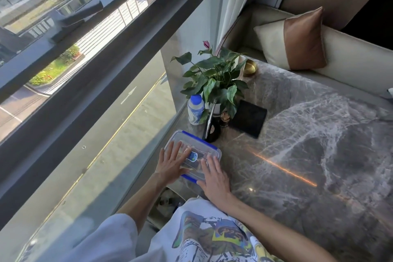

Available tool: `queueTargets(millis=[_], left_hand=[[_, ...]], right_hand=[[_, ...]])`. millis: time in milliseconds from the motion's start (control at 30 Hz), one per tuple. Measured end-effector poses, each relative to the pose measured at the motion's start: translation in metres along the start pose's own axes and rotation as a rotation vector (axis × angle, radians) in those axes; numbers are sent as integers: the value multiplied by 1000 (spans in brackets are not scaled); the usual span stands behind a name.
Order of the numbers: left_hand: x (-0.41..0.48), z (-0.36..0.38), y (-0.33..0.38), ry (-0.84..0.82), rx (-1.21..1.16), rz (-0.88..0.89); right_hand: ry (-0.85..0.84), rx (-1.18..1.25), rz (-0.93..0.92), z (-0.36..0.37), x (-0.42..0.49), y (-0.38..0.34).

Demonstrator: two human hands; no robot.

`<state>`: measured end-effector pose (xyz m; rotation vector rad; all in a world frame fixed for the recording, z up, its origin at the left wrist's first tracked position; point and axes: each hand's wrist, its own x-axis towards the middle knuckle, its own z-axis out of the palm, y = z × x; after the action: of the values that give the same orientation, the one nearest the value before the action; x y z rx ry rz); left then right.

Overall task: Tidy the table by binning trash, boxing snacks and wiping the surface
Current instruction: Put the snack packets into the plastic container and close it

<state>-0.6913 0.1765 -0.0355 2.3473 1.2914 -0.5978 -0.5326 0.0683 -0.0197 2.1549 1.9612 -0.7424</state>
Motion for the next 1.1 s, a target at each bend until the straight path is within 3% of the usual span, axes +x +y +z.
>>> queueTargets(millis=[433,667,900,1100], left_hand=[[-1,-4,10,-42,-28,-51],[-2,-6,28,5,-133,-143],[-9,-2,37,-27,-92,-134],[-19,-2,81,82,-108,-217]], right_hand=[[-47,14,30,0,4,3],[37,49,-35,4,-4,20],[-68,138,-72,3,-3,42],[101,383,-50,-8,-38,88]])
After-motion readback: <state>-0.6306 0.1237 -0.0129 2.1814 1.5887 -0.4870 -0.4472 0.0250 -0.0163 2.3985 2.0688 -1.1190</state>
